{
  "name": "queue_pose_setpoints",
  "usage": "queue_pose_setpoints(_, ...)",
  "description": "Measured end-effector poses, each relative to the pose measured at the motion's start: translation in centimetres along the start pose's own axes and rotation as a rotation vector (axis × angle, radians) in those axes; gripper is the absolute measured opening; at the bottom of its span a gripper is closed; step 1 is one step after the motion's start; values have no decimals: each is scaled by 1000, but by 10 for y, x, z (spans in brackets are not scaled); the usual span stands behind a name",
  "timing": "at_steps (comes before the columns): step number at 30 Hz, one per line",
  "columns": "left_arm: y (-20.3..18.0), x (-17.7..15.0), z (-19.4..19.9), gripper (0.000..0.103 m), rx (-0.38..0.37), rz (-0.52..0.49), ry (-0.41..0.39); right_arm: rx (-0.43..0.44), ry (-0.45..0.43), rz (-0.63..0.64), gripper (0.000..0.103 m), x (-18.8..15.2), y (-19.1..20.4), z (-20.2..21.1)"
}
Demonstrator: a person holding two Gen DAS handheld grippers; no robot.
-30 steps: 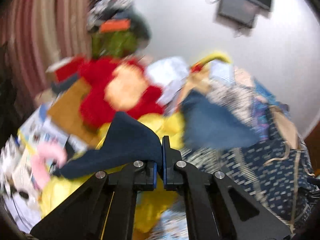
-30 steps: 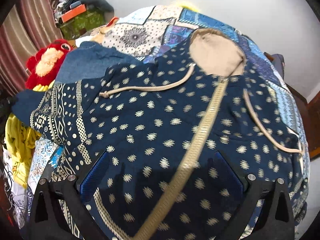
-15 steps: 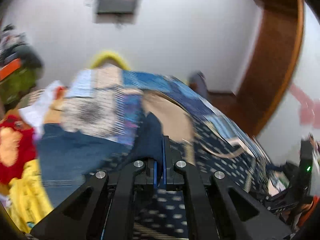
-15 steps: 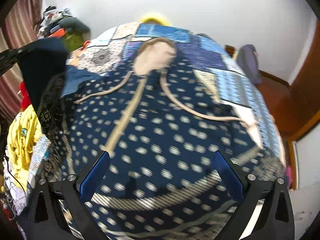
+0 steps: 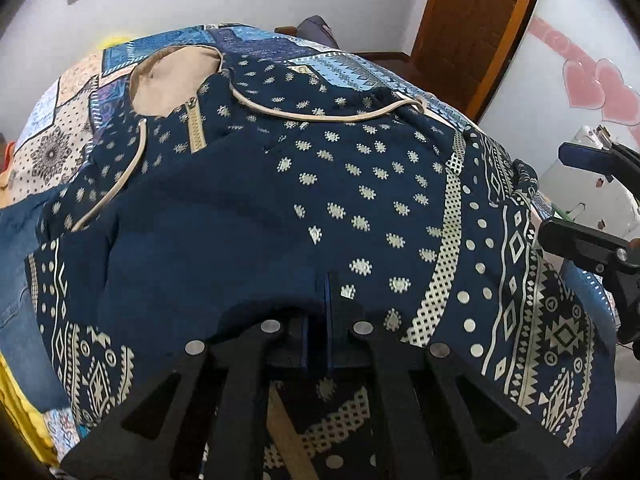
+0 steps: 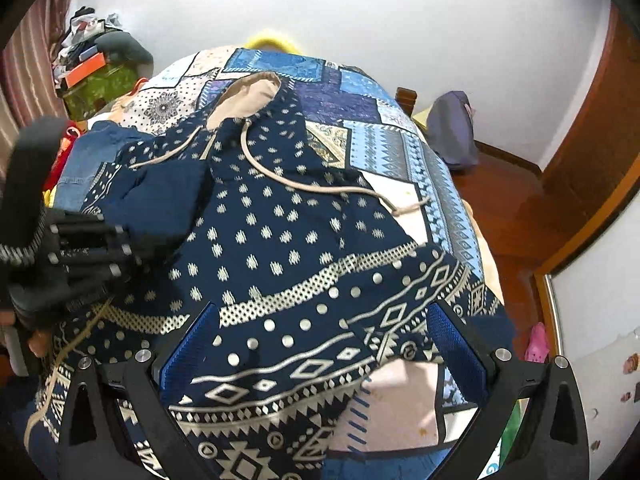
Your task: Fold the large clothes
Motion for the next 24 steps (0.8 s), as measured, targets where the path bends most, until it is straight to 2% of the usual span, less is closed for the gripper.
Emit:
queue_pose_setpoints(4,7,-14,13,21,-60,43,10,8,-1,4,103,-1,6,3)
queue_pose_setpoints(6,20,-20,33,36,-41,73,-19,12,-12,16,103,3,13,8)
queue_pose_setpoints(9,51,-31,64,51,4,124,-94,23,-36,40,103,13,28,15)
queue_pose_setpoints(11,74,-37,82,54,59,150,-132,32,-51,62,103,21,42,20)
queue_pose_setpoints(13,101,-48,100,57,145,178,-160,46,-60,86,103,31,58,20)
queue_pose_setpoints(15,129,-57,114,64,205,202,-179,59,-64,120,103,42,79,18)
queue_pose_setpoints(17,151,-64,120,65,240,225,-184,74,-61,163,103,52,104,12)
queue_pose_setpoints(19,178,-76,119,65,262,266,-172,95,-53,212,103,61,130,2)
queue_pose_setpoints(24,224,-99,96,65,243,361,-117,148,19,315,103,79,197,-36)
Point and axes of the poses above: each gripper's, at about its wrist camera, not at the fingertips, and z roughly against the way its jaws point, y to its left, x to its top, the point moved 6 cm from there along -z, roughly the way its jaws point, and after that the axes turned 10 degrees about y, right-handed, at the moved point
